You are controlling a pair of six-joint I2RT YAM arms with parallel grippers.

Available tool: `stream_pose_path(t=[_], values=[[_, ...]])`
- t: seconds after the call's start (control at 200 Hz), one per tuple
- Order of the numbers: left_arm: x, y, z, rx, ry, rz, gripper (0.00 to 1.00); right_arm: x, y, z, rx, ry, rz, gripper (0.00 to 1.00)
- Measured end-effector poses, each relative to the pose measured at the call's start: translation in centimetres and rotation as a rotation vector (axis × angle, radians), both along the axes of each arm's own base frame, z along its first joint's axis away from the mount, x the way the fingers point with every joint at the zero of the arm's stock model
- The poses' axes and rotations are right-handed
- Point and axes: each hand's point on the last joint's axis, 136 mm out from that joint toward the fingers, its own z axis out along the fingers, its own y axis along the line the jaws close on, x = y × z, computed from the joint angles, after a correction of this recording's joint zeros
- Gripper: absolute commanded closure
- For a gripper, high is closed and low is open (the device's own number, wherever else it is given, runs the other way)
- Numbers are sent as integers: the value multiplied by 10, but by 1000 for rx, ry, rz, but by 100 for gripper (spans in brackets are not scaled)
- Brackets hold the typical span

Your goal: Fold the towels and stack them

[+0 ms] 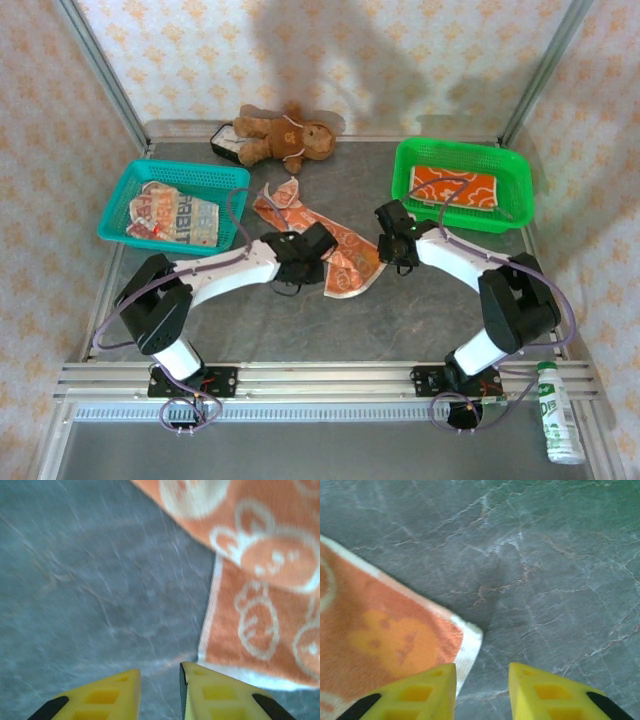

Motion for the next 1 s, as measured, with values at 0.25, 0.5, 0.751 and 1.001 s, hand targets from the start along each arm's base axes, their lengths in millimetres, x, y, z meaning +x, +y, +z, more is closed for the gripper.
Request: stream_pose_path(t=[0.25, 0.5, 0.751, 1.001], values=[[-14, -28, -34, 28, 53, -38, 73, 5, -1, -6, -11, 14, -5, 66], [-5, -46, -38, 25, 49, -50, 71, 9, 0, -5, -13, 10, 2, 64], [-2, -53, -47, 58, 56, -61, 82, 16, 4, -3, -16, 4, 16, 61], [-2, -40, -47, 125, 46, -60, 89, 13, 3, -24, -43, 63, 32, 61]])
